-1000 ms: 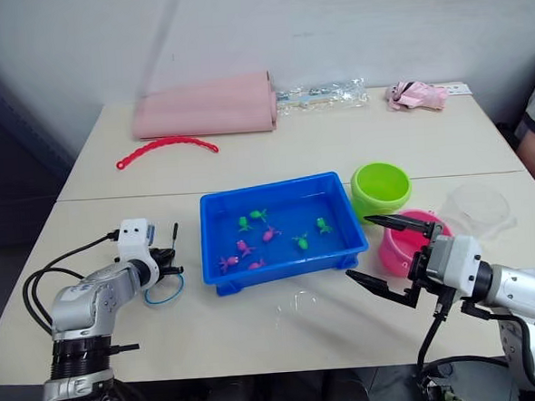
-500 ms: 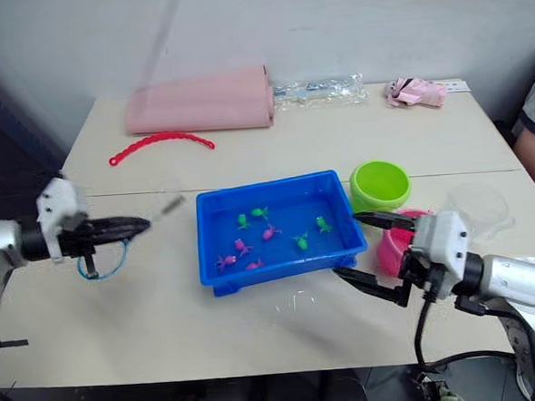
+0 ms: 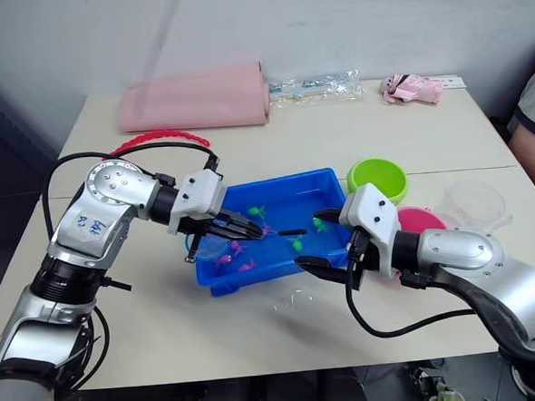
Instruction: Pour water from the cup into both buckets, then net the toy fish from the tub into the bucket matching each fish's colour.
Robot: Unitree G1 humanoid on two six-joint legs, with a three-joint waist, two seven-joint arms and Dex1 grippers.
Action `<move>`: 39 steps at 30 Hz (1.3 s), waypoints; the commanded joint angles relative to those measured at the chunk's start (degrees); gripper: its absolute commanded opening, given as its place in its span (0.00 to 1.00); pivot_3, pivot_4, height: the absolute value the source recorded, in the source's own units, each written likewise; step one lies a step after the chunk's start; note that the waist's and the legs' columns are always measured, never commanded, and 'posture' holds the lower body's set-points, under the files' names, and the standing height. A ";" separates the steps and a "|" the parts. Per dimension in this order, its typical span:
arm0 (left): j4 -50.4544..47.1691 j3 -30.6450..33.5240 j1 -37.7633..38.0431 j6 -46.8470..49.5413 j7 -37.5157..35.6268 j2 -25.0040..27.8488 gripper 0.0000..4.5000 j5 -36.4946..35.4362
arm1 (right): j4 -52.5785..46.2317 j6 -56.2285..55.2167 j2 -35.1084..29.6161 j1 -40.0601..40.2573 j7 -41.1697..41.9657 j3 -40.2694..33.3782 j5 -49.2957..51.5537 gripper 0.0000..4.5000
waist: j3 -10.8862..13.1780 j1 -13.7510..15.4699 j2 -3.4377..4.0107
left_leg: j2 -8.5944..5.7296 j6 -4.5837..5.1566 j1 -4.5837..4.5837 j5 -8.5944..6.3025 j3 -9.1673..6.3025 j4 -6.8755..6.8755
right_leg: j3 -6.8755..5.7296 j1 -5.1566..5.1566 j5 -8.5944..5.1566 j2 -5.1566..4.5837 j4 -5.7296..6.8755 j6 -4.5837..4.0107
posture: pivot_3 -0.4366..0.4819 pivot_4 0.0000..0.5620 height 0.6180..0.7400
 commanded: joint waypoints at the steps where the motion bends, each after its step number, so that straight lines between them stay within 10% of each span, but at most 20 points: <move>1: -1.76 -0.07 -1.29 -0.13 0.61 -0.57 0.02 0.76 | -0.76 1.16 0.89 -1.48 -0.05 0.75 -0.19 1.00 | 0.00 0.00 0.00 | 0.00 0.02 0.00 -0.01 0.00 0.07 | 0.04 0.00 0.00 -0.02 0.00 0.00 | 0.48 0.27 1.00; 17: -5.97 -2.73 0.29 3.28 4.49 -2.73 0.02 3.04 | 1.29 5.68 6.91 -6.30 -2.50 3.70 0.05 1.00 | 0.00 0.14 0.00 | 0.01 0.03 -0.02 -0.02 -0.05 0.17 | 0.04 0.00 0.00 -0.02 0.17 0.00 | 0.48 0.27 1.00; 21: -6.33 -2.96 1.09 3.23 4.68 -2.21 0.00 3.61 | 1.40 5.80 7.00 -6.64 -1.92 3.58 -0.28 0.73 | 0.00 0.17 0.00 | 0.01 0.03 -0.03 -0.02 -0.05 0.17 | 0.04 0.00 0.00 -0.02 0.17 0.00 | 0.48 0.27 1.00; 27: -7.23 -2.09 2.40 3.20 5.04 -2.46 0.00 2.61 | 1.42 5.99 6.55 -6.65 -1.23 3.39 -0.36 0.07 | 0.00 0.17 0.00 | 0.02 0.03 -0.02 -0.02 -0.05 0.18 | 0.04 0.00 0.00 -0.02 0.18 0.00 | 0.48 0.27 1.00; 33: -9.11 1.48 4.38 5.90 5.84 -2.27 0.00 -1.22 | 1.78 4.50 5.93 -6.05 0.55 3.11 -1.55 0.02 | 0.00 0.06 0.00 | 0.01 0.03 -0.02 -0.02 -0.05 0.19 | 0.04 0.01 0.01 -0.02 0.18 0.01 | 0.48 0.27 1.00; 39: -5.00 16.59 3.31 8.19 8.44 -5.00 0.59 -14.53 | 2.73 0.32 5.06 -6.21 3.02 2.76 -4.91 0.00 | 0.00 0.11 0.00 | 0.03 0.03 -0.02 -0.01 -0.06 0.22 | 0.04 0.02 0.01 -0.03 0.19 0.01 | 0.48 0.27 1.00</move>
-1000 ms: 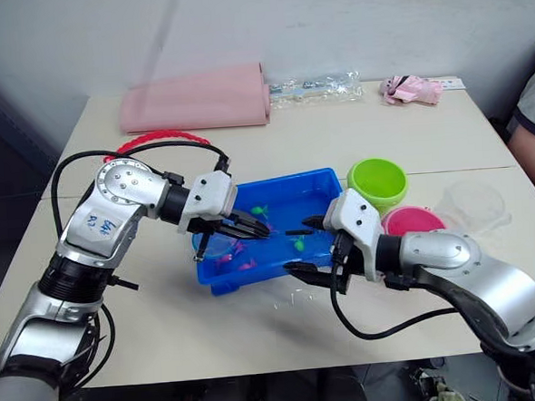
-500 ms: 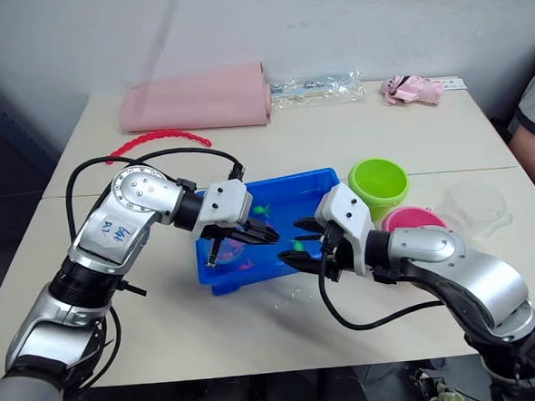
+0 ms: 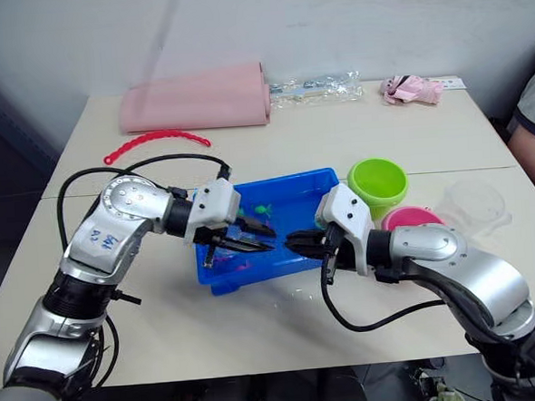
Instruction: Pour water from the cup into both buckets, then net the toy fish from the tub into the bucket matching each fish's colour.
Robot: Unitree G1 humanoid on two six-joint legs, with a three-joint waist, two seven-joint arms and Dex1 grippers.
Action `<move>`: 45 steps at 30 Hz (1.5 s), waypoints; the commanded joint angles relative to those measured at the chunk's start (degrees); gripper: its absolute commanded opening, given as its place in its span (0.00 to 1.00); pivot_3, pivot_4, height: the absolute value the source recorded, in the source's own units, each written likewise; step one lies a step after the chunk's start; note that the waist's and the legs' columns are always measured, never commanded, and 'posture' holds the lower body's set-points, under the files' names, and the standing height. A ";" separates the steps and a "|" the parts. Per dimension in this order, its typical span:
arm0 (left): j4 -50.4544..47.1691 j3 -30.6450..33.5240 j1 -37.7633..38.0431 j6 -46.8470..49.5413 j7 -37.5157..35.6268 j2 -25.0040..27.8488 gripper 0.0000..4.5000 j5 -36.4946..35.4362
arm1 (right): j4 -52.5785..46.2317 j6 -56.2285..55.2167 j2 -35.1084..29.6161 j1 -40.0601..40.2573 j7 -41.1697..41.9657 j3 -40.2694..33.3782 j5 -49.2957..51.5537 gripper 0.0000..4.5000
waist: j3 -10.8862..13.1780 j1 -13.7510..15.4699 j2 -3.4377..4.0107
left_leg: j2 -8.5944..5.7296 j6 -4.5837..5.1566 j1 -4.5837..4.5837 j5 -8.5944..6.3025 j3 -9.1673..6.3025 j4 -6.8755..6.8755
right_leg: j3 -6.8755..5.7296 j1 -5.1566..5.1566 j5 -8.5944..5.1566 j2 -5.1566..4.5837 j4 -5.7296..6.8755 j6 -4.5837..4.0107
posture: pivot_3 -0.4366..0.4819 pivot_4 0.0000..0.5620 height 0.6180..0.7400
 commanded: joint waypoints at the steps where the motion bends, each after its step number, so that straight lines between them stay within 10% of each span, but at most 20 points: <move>1: 2.44 15.66 -1.63 3.43 4.30 -1.54 0.71 -13.01 | 0.55 -4.77 -1.91 -0.48 2.79 -1.73 -3.18 0.00 | 0.00 -0.02 0.00 | 0.00 0.00 0.01 0.00 -0.01 0.01 | 0.00 0.01 0.00 -0.01 0.00 0.00 | 0.48 0.27 1.00; 4: 5.64 22.65 -0.55 4.16 5.01 1.60 0.99 -16.13 | 2.42 -8.26 -3.55 -0.83 5.17 -1.85 -6.00 0.00 | 0.00 -0.67 0.00 | 0.02 0.00 0.03 0.00 -0.02 0.02 | 0.00 0.02 0.00 -0.01 0.01 0.01 | 0.48 0.27 1.00; 10: 13.61 29.88 12.88 -6.68 0.54 12.37 0.99 -11.04 | 10.04 -20.90 -6.87 -3.68 11.07 1.31 -17.00 0.00 | -0.01 -2.15 0.01 | 0.01 -0.03 0.14 0.01 0.13 -0.12 | 0.02 0.01 0.00 0.02 0.01 0.01 | 0.48 0.27 1.00; 20: 3.15 29.41 28.76 -9.00 4.74 11.07 0.99 -11.81 | 20.25 -30.64 -5.37 -9.40 16.60 7.01 -27.34 0.00 | 0.04 -1.49 -0.06 | -0.06 -0.05 0.09 -0.02 0.07 -0.07 | 0.00 0.02 0.02 -0.21 -0.01 0.03 | 0.48 0.27 1.00; 45: 1.47 26.15 29.57 -7.06 3.68 12.86 0.99 -10.95 | 28.98 -32.57 2.61 -12.26 17.94 11.54 -38.37 0.00 | 0.04 -2.72 -0.05 | 0.00 -0.08 0.10 -0.03 0.10 -0.10 | 0.00 0.00 0.01 -0.12 0.02 0.03 | 0.48 0.27 1.00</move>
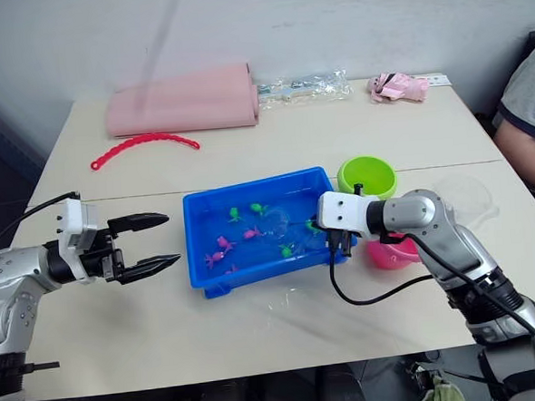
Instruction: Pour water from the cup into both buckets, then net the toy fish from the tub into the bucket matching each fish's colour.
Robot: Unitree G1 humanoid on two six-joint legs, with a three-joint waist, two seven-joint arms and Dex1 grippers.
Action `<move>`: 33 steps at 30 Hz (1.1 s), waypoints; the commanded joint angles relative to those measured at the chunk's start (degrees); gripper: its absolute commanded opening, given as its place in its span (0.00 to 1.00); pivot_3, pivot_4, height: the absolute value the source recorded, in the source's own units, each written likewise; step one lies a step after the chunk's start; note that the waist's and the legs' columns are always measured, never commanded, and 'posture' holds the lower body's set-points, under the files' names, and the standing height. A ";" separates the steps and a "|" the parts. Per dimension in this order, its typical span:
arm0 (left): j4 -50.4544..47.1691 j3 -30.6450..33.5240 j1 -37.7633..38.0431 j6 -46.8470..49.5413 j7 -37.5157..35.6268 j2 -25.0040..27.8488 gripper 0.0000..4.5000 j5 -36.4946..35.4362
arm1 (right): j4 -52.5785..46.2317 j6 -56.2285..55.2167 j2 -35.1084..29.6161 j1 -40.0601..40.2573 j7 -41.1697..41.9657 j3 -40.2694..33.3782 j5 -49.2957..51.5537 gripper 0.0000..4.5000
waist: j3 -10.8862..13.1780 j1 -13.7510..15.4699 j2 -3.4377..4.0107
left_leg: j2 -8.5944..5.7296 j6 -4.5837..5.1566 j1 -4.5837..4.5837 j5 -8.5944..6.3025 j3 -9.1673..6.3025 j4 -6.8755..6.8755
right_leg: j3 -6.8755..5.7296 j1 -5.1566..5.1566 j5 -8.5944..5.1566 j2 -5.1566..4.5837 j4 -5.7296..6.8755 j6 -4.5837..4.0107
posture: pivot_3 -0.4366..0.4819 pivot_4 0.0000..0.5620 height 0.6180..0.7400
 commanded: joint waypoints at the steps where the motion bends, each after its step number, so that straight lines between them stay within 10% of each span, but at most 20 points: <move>1: -0.44 -0.11 -0.98 -0.73 -0.52 1.05 0.99 -0.21 | -1.53 1.58 1.26 -0.37 0.04 -0.59 0.79 0.00 | 0.00 -0.03 0.01 | 0.00 0.00 0.00 0.00 0.01 0.00 | 0.01 -0.01 0.00 -0.01 0.01 0.00 | 0.48 0.27 1.00; 33: 0.69 0.82 1.13 -1.80 0.26 1.90 0.99 0.10 | -3.13 11.79 12.51 -0.91 -2.07 1.07 1.61 0.00 | 0.00 -0.07 0.01 | 0.01 -0.03 0.00 -0.01 0.00 -0.01 | 0.01 -0.02 0.00 0.02 0.03 0.00 | 0.48 0.27 1.00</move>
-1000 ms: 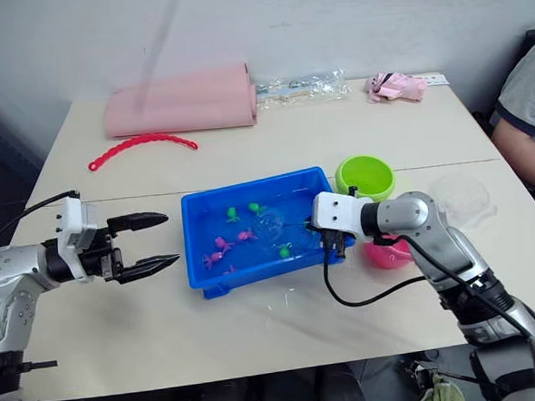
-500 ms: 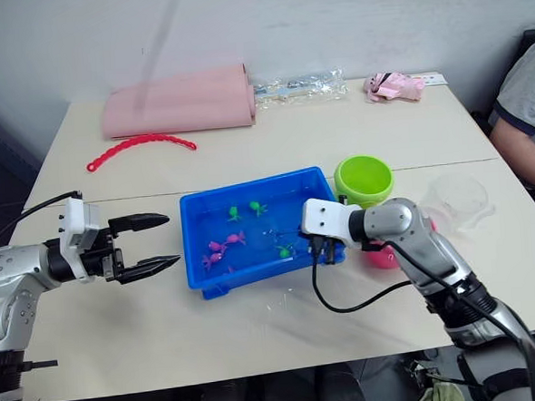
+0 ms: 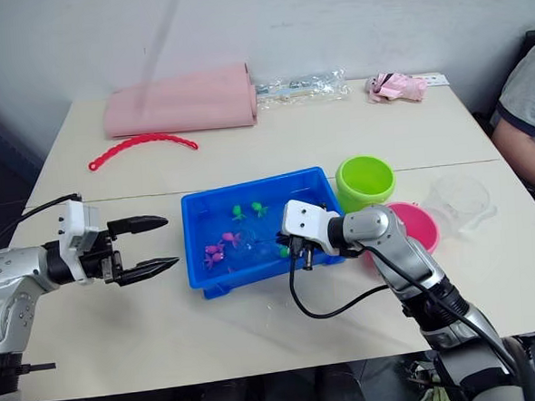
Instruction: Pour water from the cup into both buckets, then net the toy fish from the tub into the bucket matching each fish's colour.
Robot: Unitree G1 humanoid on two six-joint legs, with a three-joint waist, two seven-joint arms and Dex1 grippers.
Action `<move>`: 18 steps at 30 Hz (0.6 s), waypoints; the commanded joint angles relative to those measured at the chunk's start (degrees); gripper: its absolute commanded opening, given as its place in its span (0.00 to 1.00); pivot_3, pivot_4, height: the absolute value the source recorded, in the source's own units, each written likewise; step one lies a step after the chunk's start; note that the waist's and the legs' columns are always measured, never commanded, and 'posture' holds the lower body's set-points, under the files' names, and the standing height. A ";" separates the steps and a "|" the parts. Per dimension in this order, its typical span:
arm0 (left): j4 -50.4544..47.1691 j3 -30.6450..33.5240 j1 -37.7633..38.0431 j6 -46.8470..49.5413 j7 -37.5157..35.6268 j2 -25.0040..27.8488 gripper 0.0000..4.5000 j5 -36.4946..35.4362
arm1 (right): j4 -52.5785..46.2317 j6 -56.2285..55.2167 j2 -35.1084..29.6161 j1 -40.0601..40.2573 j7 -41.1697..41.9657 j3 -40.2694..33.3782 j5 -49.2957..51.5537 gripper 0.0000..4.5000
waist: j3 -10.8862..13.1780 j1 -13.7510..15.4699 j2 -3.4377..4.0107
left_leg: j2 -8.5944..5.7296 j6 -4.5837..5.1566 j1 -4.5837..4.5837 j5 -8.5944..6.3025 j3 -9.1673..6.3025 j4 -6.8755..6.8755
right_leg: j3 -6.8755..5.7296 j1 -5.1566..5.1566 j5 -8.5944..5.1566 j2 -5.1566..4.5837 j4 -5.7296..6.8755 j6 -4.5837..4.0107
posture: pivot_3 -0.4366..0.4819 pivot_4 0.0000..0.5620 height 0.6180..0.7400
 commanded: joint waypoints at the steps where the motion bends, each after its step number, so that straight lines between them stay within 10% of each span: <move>1: -0.50 1.52 0.49 -0.89 0.18 1.06 0.99 -0.22 | -1.06 0.32 1.11 -0.52 -1.43 -2.27 1.82 0.00 | 0.00 -0.02 0.00 | 0.00 0.00 0.00 0.00 0.00 0.00 | 0.00 0.00 0.00 0.00 0.00 0.00 | 0.48 0.27 1.00; 18: 0.40 0.94 -0.38 -1.07 -0.19 0.95 0.99 -0.16 | -1.53 1.62 2.57 1.49 -4.45 -7.40 7.61 0.00 | 0.00 -0.03 0.00 | 0.00 -0.01 0.00 -0.01 0.01 -0.01 | 0.01 -0.01 0.00 0.00 0.00 0.00 | 0.48 0.27 1.00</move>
